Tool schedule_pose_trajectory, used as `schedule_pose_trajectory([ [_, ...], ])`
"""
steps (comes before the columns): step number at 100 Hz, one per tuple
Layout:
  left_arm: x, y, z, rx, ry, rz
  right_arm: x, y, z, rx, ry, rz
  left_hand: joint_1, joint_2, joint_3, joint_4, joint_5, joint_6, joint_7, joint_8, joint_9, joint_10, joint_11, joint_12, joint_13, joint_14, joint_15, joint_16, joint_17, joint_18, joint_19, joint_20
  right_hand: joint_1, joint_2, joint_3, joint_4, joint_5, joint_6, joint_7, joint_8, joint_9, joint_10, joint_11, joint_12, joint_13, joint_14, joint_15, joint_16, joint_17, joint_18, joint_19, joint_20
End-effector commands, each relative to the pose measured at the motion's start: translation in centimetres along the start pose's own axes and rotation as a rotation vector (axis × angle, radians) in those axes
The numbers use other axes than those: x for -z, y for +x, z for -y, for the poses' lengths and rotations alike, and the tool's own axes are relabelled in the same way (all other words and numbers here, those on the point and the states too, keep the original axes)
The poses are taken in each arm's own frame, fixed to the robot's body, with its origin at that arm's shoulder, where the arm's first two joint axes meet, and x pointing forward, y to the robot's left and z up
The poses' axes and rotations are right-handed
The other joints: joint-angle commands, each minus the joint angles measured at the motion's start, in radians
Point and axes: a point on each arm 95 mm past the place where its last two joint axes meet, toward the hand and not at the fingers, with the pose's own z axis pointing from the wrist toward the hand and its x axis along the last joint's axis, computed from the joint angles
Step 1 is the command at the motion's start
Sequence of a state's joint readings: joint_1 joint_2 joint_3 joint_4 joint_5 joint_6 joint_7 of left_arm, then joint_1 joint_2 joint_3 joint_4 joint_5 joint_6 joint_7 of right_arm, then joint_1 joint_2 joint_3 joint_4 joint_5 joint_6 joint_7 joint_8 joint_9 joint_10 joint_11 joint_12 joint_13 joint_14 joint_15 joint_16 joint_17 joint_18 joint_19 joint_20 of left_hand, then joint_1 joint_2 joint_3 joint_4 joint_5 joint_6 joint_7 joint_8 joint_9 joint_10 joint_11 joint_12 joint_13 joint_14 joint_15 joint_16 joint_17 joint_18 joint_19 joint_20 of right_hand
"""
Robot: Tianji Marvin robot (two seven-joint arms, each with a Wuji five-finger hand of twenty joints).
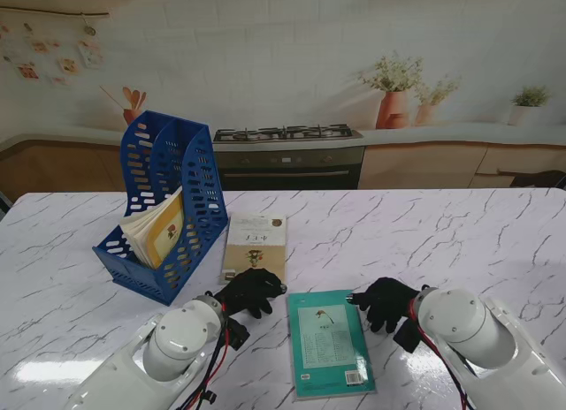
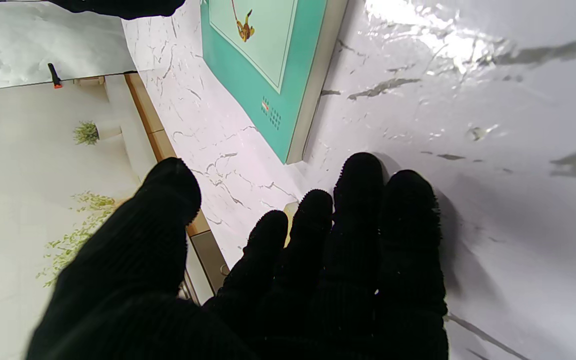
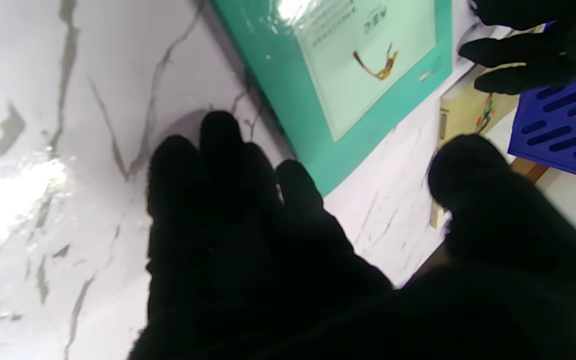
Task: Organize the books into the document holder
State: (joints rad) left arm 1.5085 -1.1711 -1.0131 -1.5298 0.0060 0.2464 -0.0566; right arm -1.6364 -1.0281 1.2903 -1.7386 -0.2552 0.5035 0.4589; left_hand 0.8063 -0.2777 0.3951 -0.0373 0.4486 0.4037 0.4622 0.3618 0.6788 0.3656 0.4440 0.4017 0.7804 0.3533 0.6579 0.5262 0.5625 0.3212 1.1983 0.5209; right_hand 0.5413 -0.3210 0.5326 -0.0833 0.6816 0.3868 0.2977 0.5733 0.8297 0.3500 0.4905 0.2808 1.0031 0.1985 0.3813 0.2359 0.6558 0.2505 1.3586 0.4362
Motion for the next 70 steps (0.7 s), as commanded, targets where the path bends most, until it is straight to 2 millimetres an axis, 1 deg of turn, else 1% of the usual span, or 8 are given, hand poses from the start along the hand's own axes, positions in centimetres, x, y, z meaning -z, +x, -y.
schedule_pose_trajectory([
  [1, -0.2, -0.1, -0.9, 0.013, -0.046, 0.0, -0.5, -0.3, 1.0, 0.007, 0.036, 0.018, -0.007, -0.029, 0.021, 0.01, -0.014, 0.032, -0.011, -0.017, -0.011, 0.018, 0.024, -0.016, 0.029, 0.062, -0.019, -0.032, 0.033, 0.009, 0.022, -0.018, -0.03, -0.032, 0.011, 0.0, 0.023, 0.069, -0.021, -0.027, -0.042, 0.097, -0.034, -0.016, 0.021, 0.035, -0.022, -0.023, 0.056, 0.143, 0.01, -0.026],
  [33, -0.8, -0.4, -1.7, 0.042, -0.093, 0.025, -1.2, -0.4, 2.2, -0.062, 0.072, 0.048, 0.008, -0.034, 0.038, 0.013, -0.012, 0.049, -0.012, -0.023, -0.005, 0.027, 0.045, -0.024, 0.069, 0.058, 0.003, -0.045, 0.098, 0.002, 0.026, -0.052, -0.027, -0.057, 0.086, -0.001, -0.02, 0.127, -0.045, -0.055, -0.121, 0.155, -0.02, -0.008, -0.005, 0.07, -0.076, -0.049, 0.069, 0.159, -0.038, -0.102],
  [44, -0.9, -0.5, -1.9, 0.047, -0.103, 0.027, -1.2, -0.4, 2.4, -0.1, 0.084, 0.055, 0.011, -0.033, 0.042, 0.014, -0.014, 0.048, -0.01, -0.023, -0.006, 0.024, 0.048, -0.024, 0.082, 0.052, 0.012, -0.045, 0.112, 0.001, 0.034, -0.059, -0.026, -0.059, 0.108, -0.002, -0.058, 0.154, -0.072, -0.066, -0.175, 0.18, -0.016, -0.006, -0.037, 0.082, -0.095, -0.054, 0.053, 0.16, -0.058, -0.121],
  [52, -0.9, -0.5, -2.1, 0.053, -0.109, 0.027, -1.3, -0.2, 2.6, -0.166, 0.094, 0.053, 0.013, -0.032, 0.044, 0.014, -0.015, 0.049, -0.008, -0.023, -0.008, 0.026, 0.049, -0.025, 0.088, 0.06, 0.015, -0.046, 0.124, -0.001, 0.04, -0.066, -0.02, -0.061, 0.128, -0.001, -0.102, 0.183, -0.102, -0.079, -0.223, 0.203, 0.003, 0.002, -0.063, 0.086, -0.109, -0.056, 0.032, 0.159, -0.075, -0.136],
  [59, -1.0, -0.5, -2.1, 0.058, -0.113, 0.026, -1.2, -0.2, 2.7, -0.212, 0.114, 0.053, 0.015, -0.029, 0.046, 0.015, -0.014, 0.049, -0.006, -0.023, -0.006, 0.026, 0.051, -0.025, 0.094, 0.048, 0.017, -0.048, 0.129, 0.001, 0.041, -0.074, -0.015, -0.061, 0.133, -0.001, -0.116, 0.186, -0.111, -0.083, -0.247, 0.204, 0.0, 0.0, -0.085, 0.089, -0.118, -0.058, 0.007, 0.157, -0.088, -0.141],
  [63, -1.0, -0.4, -2.2, 0.06, -0.115, 0.026, -1.2, -0.2, 2.8, -0.218, 0.121, 0.054, 0.018, -0.027, 0.046, 0.015, -0.015, 0.049, -0.006, -0.023, -0.007, 0.026, 0.051, -0.026, 0.091, 0.059, 0.015, -0.05, 0.13, -0.001, 0.041, -0.078, -0.017, -0.058, 0.134, -0.002, -0.121, 0.188, -0.115, -0.085, -0.254, 0.206, 0.001, 0.001, -0.089, 0.089, -0.119, -0.058, 0.003, 0.155, -0.09, -0.141],
  [66, -1.0, -0.4, -2.2, 0.061, -0.117, 0.027, -1.3, -0.2, 2.8, -0.218, 0.123, 0.055, 0.019, -0.027, 0.046, 0.015, -0.016, 0.05, -0.006, -0.023, -0.008, 0.026, 0.051, -0.026, 0.092, 0.051, 0.017, -0.05, 0.129, 0.0, 0.041, -0.08, -0.014, -0.06, 0.135, -0.002, -0.122, 0.188, -0.115, -0.085, -0.257, 0.205, 0.003, 0.001, -0.092, 0.086, -0.12, -0.058, -0.001, 0.152, -0.091, -0.142],
  [70, -1.0, -0.4, -2.2, 0.062, -0.12, 0.028, -1.4, -0.3, 2.9, -0.215, 0.124, 0.056, 0.02, -0.027, 0.046, 0.015, -0.017, 0.048, -0.006, -0.023, -0.01, 0.025, 0.05, -0.026, 0.09, 0.057, 0.016, -0.05, 0.129, 0.001, 0.041, -0.082, -0.015, -0.058, 0.135, -0.002, -0.123, 0.187, -0.116, -0.085, -0.259, 0.204, 0.005, 0.001, -0.094, 0.084, -0.12, -0.057, -0.004, 0.15, -0.092, -0.142],
])
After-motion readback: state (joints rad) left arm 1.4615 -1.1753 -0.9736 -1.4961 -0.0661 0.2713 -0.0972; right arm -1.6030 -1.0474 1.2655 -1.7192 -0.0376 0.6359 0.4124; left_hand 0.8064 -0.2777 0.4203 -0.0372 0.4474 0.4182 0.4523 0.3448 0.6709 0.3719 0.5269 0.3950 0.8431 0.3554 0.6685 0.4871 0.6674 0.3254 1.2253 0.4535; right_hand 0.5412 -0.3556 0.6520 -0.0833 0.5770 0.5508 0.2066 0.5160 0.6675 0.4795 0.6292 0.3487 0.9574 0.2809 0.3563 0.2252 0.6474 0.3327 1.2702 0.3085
